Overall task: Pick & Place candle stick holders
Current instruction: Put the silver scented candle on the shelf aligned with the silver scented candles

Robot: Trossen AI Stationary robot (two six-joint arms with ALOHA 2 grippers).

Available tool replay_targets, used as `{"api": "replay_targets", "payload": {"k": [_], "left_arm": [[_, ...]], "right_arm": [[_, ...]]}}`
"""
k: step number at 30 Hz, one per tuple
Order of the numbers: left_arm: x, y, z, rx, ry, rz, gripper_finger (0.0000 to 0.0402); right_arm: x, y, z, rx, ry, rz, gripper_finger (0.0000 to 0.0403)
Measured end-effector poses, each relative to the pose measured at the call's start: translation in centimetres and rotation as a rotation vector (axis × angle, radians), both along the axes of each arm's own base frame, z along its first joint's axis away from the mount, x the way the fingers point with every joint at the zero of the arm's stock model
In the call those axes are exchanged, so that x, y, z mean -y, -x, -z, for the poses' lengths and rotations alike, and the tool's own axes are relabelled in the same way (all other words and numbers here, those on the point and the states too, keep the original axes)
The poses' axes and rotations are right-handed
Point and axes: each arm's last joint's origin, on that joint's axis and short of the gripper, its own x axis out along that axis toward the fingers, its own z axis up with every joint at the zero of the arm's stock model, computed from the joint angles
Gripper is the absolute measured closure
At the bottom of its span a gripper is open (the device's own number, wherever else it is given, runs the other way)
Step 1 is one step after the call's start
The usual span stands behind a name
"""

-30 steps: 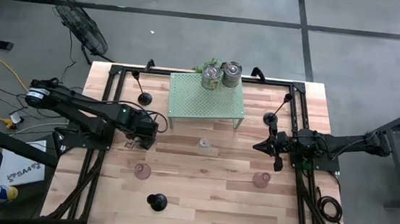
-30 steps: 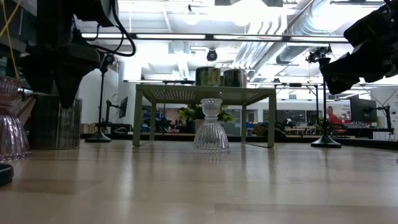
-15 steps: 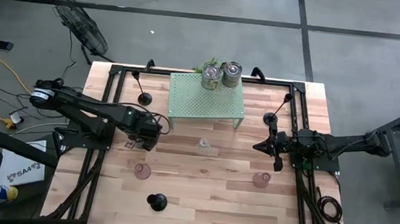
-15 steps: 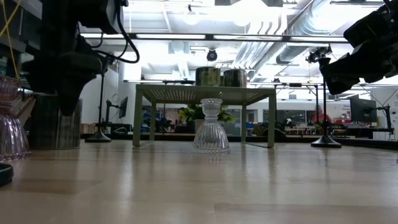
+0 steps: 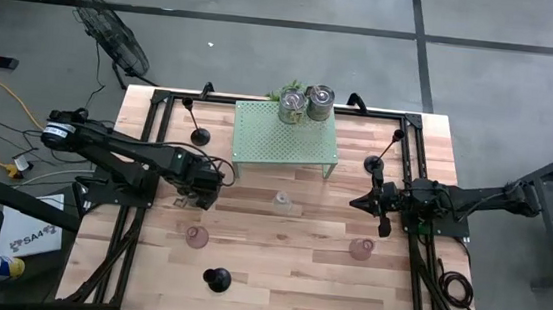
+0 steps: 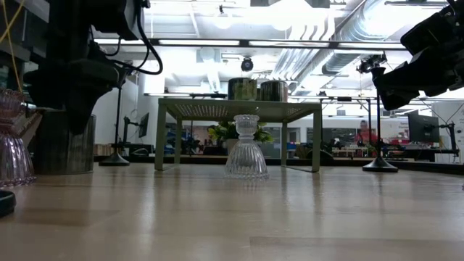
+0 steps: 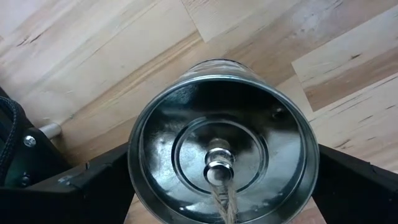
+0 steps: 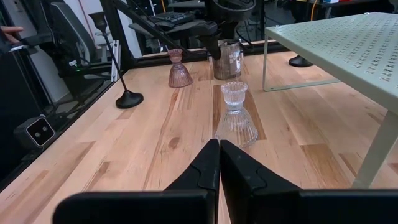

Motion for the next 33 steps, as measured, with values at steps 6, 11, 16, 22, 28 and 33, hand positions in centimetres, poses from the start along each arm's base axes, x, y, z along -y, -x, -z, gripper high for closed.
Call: {"api": "replay_targets", "payload": {"k": [6,11,16,22,28,33], "left_arm": [[0.0,-0.1,0.0,0.008,0.001,-0.001,0.0053],[0.0,-0.1,0.0,0.01,0.004,-0.015,0.0054],[0.0,-0.1,-0.1,0.012,0.014,-0.052,0.0054],[0.0,-0.4,-1.9,0.031,0.004,-0.067,0.0054],[-0.2,-0.4,-4.5,0.011,-0.044,-0.075,0.0054],[-1.2,-0.7,-7.0,0.03,-0.068,-0.066,0.0054]], "right_arm": [[0.0,0.0,0.0,0.0,0.0,0.0,0.0399],[0.0,0.0,0.0,0.0,0.0,0.0,0.0399],[0.0,0.0,0.0,0.0,0.0,0.0,0.0399],[0.0,0.0,0.0,0.0,0.0,0.0,0.0399],[0.0,0.0,0.0,0.0,0.0,0.0,0.0398],[0.0,0.0,0.0,0.0,0.0,0.0,0.0399]]}}
